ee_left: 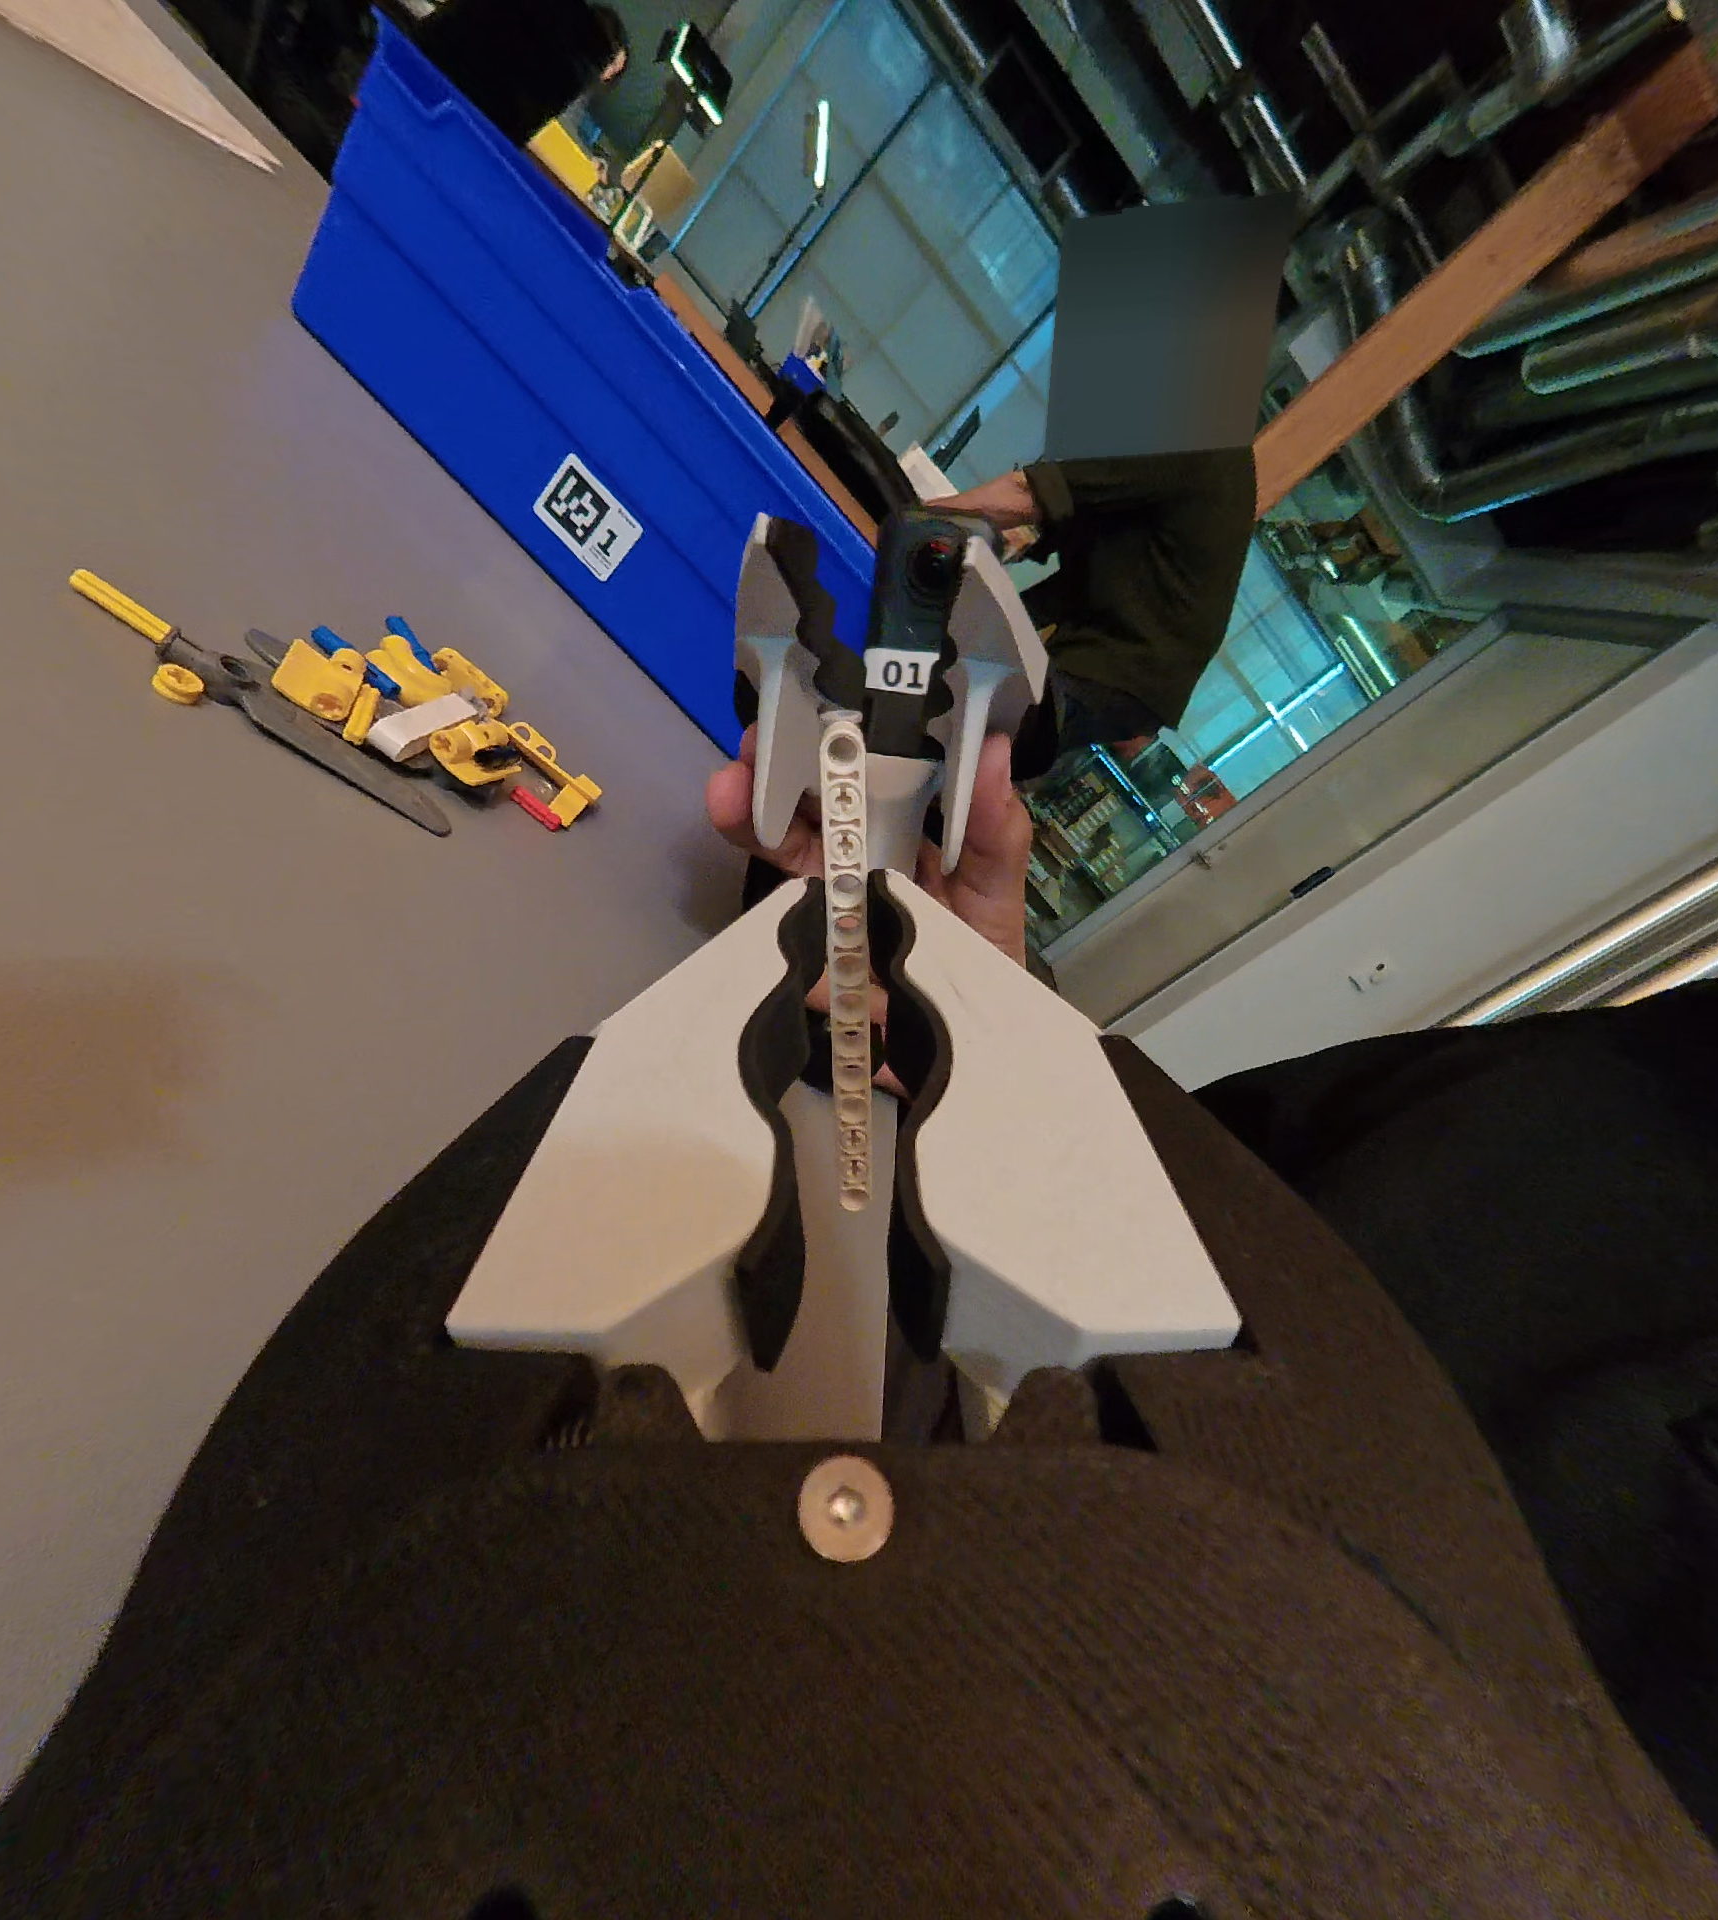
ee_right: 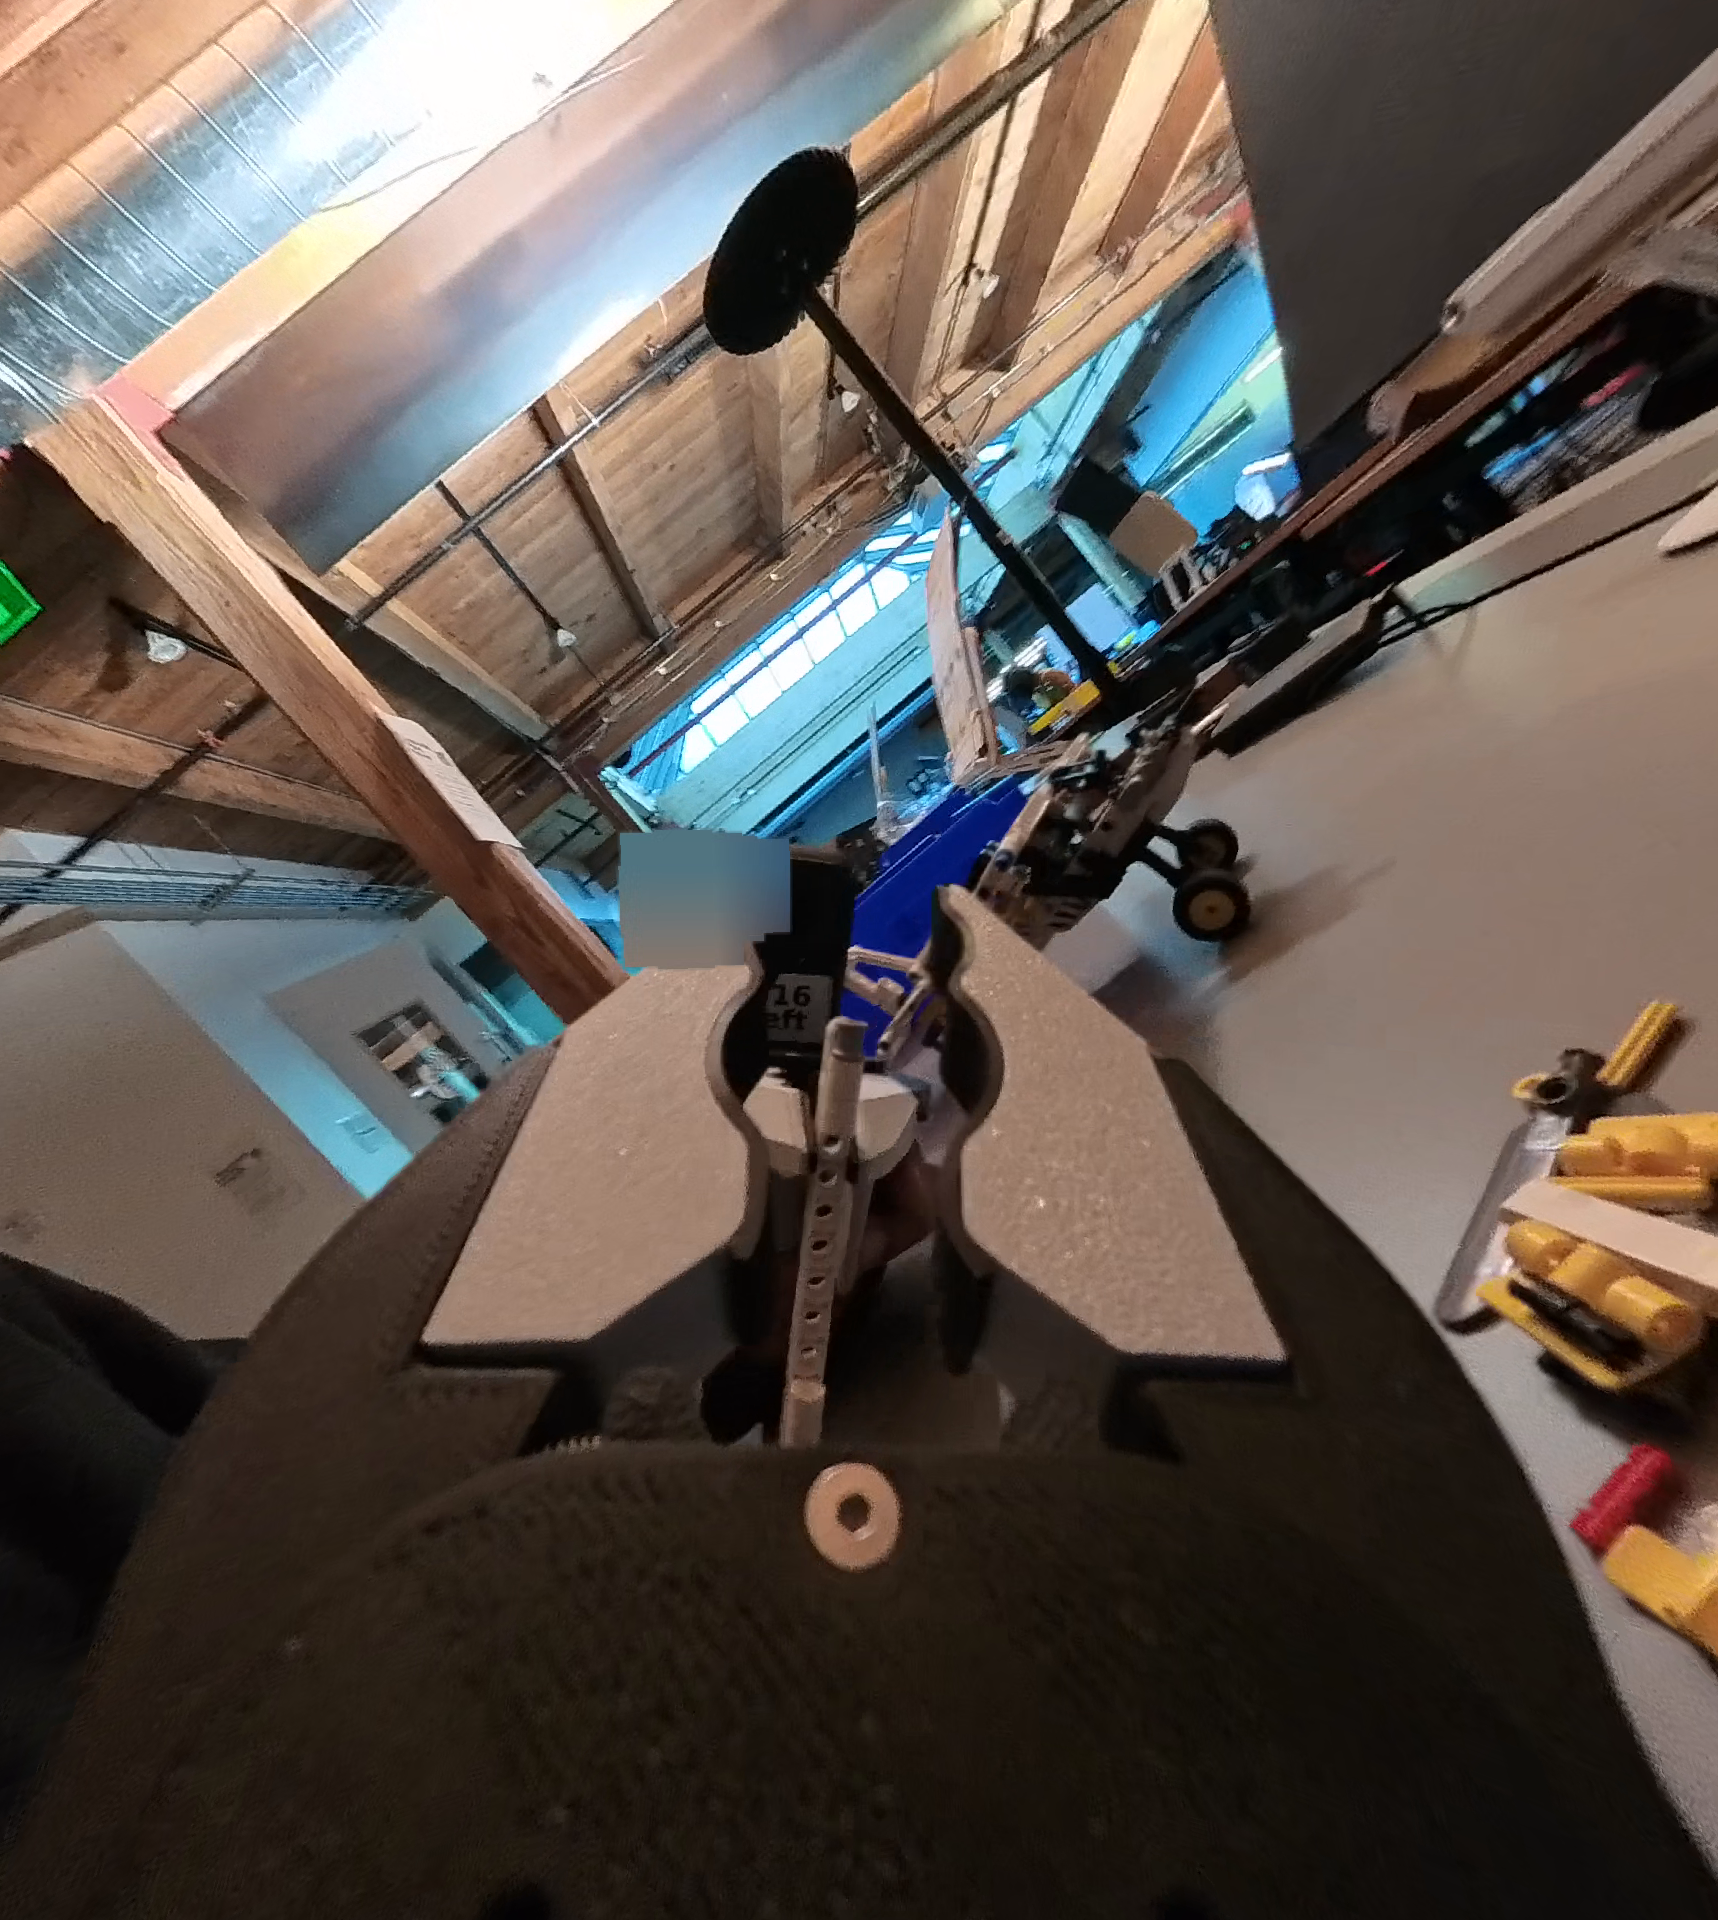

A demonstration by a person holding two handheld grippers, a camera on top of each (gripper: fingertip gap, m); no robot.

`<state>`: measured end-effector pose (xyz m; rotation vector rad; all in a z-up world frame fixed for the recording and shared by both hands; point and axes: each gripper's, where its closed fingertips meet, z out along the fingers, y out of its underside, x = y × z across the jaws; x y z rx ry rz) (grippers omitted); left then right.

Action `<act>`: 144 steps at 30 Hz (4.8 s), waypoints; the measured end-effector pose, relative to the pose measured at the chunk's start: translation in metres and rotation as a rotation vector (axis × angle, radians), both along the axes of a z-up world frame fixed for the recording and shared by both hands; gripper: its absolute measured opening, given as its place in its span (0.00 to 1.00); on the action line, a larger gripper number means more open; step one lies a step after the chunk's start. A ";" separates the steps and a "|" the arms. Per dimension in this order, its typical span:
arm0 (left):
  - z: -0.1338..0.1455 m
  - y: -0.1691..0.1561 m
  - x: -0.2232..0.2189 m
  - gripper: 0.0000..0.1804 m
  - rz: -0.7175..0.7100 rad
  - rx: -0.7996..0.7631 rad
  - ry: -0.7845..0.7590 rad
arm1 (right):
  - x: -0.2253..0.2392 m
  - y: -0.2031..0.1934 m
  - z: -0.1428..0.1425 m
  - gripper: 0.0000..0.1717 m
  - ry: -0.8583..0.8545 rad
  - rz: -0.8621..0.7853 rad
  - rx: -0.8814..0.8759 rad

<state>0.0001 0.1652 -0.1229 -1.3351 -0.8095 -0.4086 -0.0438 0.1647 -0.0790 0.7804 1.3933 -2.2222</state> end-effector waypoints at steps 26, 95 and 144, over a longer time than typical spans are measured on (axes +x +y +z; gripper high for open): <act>0.007 -0.007 0.003 0.02 -0.001 0.070 0.006 | 0.028 -0.025 -0.017 0.02 -0.014 0.265 0.153; 0.012 0.014 0.020 0.02 0.038 0.118 0.000 | -0.087 0.087 -0.105 0.11 -0.067 -0.466 1.052; 0.018 0.007 0.019 0.01 0.019 0.210 -0.036 | -0.064 0.104 -0.123 0.09 0.110 -0.344 1.422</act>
